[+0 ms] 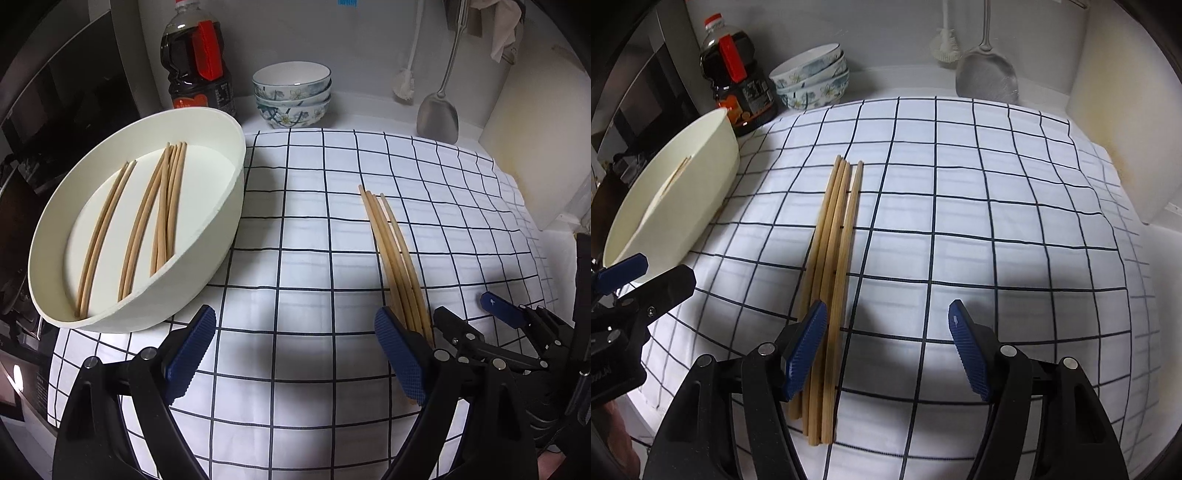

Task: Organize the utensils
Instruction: 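Move both open tools back to the remaining chopsticks, then lower both tools around the next chopsticks in the row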

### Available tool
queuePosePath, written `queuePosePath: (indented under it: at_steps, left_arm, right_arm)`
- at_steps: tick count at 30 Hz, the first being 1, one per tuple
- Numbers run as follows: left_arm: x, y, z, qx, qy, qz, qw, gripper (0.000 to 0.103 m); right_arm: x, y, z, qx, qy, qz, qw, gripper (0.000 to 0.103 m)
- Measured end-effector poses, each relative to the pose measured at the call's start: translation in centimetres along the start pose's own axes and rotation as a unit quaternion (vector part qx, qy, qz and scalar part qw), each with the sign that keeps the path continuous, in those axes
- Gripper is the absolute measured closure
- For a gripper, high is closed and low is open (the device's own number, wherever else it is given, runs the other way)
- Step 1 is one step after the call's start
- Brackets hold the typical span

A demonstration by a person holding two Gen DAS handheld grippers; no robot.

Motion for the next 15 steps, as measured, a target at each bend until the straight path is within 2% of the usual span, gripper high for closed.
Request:
queuePosePath:
  at_steps: [15]
  left_arm:
    - [-0.6,0.1,-1.3,0.003,-0.006,0.002,1.0000,0.017]
  right_arm:
    - [1.3,0.8,-1.0,-0.007,0.009,0.052,0.999,0.038]
Point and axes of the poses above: each gripper's, at about its wrist camera, not at the fingertips, and z roughly against the way its jaws point, x to its left, y to its underside, the point moved 2 cm from there along -z, roughly the way its jaws point, and after that the axes turned 11 degrees about -x, right-handed, at the moved point
